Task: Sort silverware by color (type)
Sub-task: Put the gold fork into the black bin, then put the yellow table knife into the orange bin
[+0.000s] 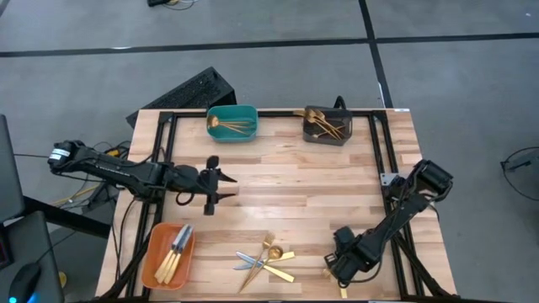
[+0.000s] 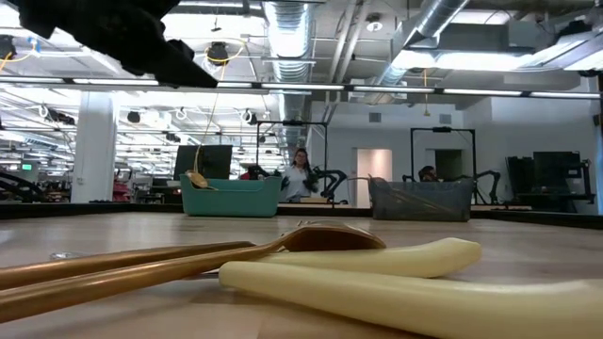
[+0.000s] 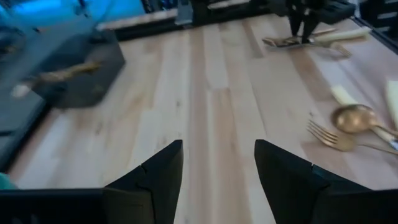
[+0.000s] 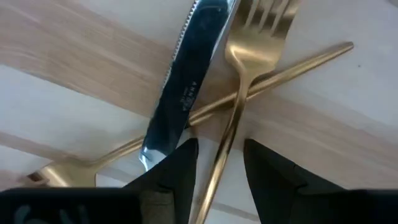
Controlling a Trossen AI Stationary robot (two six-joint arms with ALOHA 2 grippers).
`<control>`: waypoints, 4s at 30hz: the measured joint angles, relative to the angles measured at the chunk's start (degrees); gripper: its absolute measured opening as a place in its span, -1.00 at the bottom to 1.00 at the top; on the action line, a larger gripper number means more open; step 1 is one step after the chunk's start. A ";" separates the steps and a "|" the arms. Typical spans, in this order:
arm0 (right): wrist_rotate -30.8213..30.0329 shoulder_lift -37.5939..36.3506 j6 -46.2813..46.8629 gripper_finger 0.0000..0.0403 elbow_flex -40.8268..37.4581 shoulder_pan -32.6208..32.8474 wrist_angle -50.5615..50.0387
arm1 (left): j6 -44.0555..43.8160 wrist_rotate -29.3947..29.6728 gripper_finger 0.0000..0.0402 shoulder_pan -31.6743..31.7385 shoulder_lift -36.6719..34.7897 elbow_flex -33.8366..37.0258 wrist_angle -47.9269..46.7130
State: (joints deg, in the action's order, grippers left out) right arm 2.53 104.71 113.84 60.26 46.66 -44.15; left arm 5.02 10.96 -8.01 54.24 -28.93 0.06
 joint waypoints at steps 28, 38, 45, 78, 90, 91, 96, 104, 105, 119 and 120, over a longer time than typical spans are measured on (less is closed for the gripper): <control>-45.27 -0.93 -59.91 -0.79 11.66 -34.31 -32.51 | 6.97 -8.63 -0.07 6.97 0.24 0.00 6.60; -55.88 -5.13 -93.78 -0.79 11.62 -59.01 -17.23 | 4.35 -6.78 -0.07 10.92 0.24 0.00 -1.09; -45.67 -10.62 -116.73 -0.79 8.54 -71.19 6.35 | 4.26 -6.02 -0.07 12.91 0.24 0.00 0.73; -27.79 -25.11 -96.46 -0.18 -6.10 -67.88 11.81 | -13.05 7.32 -0.07 13.86 0.22 8.26 4.47; -23.43 -23.50 -52.01 -0.28 -6.12 -12.73 -4.20 | -12.70 6.00 -0.07 13.84 0.22 8.26 12.16; -22.14 -21.96 -48.25 -0.29 -5.98 -10.46 -4.12 | -13.28 5.49 -0.07 13.84 0.22 8.26 12.97; -20.98 -14.63 -33.48 -0.35 -2.40 -0.95 -2.55 | -16.34 -5.46 -0.07 13.70 -0.31 8.26 13.37; -15.33 -2.97 -28.76 -0.32 0.69 3.56 2.73 | -18.48 -9.57 -0.07 13.75 -0.31 8.26 13.41; -14.90 -1.57 -29.14 -0.30 1.19 3.40 2.56 | -17.77 -8.99 -0.07 13.75 -0.31 8.26 13.47; -12.65 2.25 -29.76 -0.70 4.06 -1.72 -2.35 | -9.18 -5.33 -0.07 13.79 -0.31 6.14 16.00; -15.10 1.73 -30.40 -0.70 3.97 -2.41 -2.62 | -8.32 -5.30 -0.07 13.79 -0.31 6.20 14.31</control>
State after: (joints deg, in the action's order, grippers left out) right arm -12.57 106.44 83.44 64.23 44.25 -46.76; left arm -3.31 5.66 5.78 53.93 -22.73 14.37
